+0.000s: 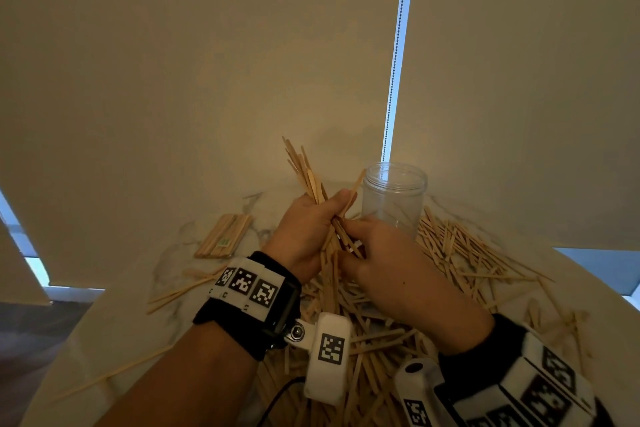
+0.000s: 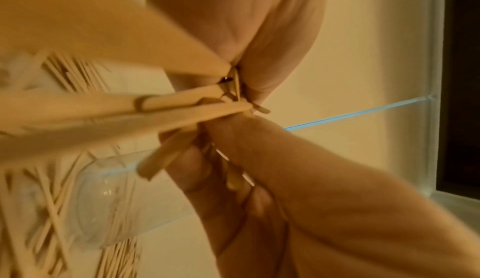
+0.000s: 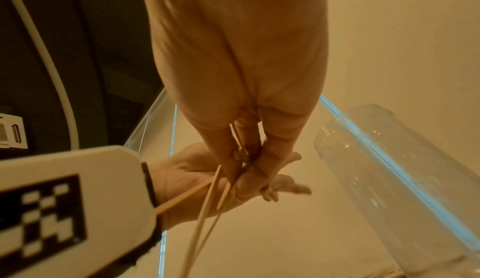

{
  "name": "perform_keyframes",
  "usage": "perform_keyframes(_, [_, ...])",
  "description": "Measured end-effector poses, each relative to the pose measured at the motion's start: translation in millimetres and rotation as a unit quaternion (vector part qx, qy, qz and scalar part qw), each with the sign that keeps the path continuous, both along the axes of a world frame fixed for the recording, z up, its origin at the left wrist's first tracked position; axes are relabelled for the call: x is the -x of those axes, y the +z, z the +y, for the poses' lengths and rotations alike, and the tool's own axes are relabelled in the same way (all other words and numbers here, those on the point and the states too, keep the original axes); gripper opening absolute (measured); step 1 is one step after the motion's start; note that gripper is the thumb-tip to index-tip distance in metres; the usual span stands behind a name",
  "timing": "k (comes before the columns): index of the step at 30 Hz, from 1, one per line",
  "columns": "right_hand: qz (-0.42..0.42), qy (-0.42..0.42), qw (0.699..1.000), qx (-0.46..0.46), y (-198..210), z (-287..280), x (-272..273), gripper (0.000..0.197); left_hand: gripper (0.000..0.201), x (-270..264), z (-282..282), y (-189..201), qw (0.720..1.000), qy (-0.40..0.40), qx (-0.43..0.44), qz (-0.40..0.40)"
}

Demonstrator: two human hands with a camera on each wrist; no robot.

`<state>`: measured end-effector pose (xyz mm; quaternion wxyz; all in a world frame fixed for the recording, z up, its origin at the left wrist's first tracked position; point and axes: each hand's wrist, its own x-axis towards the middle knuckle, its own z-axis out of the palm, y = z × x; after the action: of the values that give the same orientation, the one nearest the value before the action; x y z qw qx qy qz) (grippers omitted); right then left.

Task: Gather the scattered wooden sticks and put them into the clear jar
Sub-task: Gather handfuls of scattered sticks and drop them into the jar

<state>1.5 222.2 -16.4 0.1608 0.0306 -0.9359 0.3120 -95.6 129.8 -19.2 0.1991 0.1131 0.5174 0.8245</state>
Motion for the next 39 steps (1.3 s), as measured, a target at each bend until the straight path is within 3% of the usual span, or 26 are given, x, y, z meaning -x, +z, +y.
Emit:
perform_keyframes(3, [-0.011, 0.002, 1.000, 0.006, 3.3, 1.0, -2.0, 0.014, 0.038, -4.4, -1.8, 2.6, 0.998, -0.057, -0.035, -0.009])
perform_keyframes(6, [-0.025, -0.003, 1.000, 0.000, 2.5, 2.4, -3.5, 0.022, 0.035, -8.3, 1.1, 0.0, 0.997, -0.066, -0.018, 0.042])
perform_keyframes(9, [-0.024, -0.005, 1.000, -0.009, 0.3, 3.0, -2.6, 0.014, 0.031, -7.6, 2.8, 1.6, 0.996, -0.020, -0.019, 0.085])
perform_keyframes(15, [-0.095, 0.023, 0.994, -0.048, 1.9, 1.8, -7.6, 0.040, 0.031, -5.3, -3.0, 12.6, 0.983, 0.122, -0.115, 0.071])
perform_keyframes(18, [-0.125, 0.062, 0.990, -0.012, 3.5, 0.8, -9.3, 0.034, 0.039, -5.4, -5.1, 15.3, 0.978, 0.158, -0.116, 0.076])
perform_keyframes(21, [-0.111, 0.064, 0.991, 0.025, 5.9, 1.6, -8.9, 0.024, 0.040, -5.5, -4.2, 15.1, 0.981, 0.135, -0.121, 0.075])
perform_keyframes(26, [-0.018, -0.032, 0.994, 0.105, 0.7, 2.6, -3.4, 0.011, 0.032, -8.7, -4.2, 17.5, 0.988, 0.022, -0.129, 0.078])
perform_keyframes(28, [-0.002, -0.034, 0.989, 0.142, -0.6, 2.0, -1.9, 0.014, 0.035, -15.3, -1.9, 18.3, 0.988, 0.001, -0.125, 0.087])
perform_keyframes(33, [-0.062, -0.038, 0.993, 0.089, 16.9, 16.9, -11.8, 0.047, 0.043, -14.1, -5.3, 19.8, 0.982, 0.054, -0.038, 0.178])
perform_keyframes(35, [-0.002, -0.064, 0.993, 0.103, 30.8, 28.4, -15.2, 0.056, 0.042, -11.7, -8.5, 19.8, 0.979, 0.021, 0.022, 0.200])
perform_keyframes(37, [0.101, -0.079, 0.976, 0.174, 48.7, 37.1, -18.8, 0.058, 0.040, -16.0, -9.0, 19.7, 0.966, -0.037, 0.106, 0.233])
perform_keyframes(39, [0.211, -0.098, 0.947, 0.223, 65.7, 44.5, -26.2, 0.056, 0.041, -24.2, -5.2, 16.7, 0.923, -0.075, 0.210, 0.313])
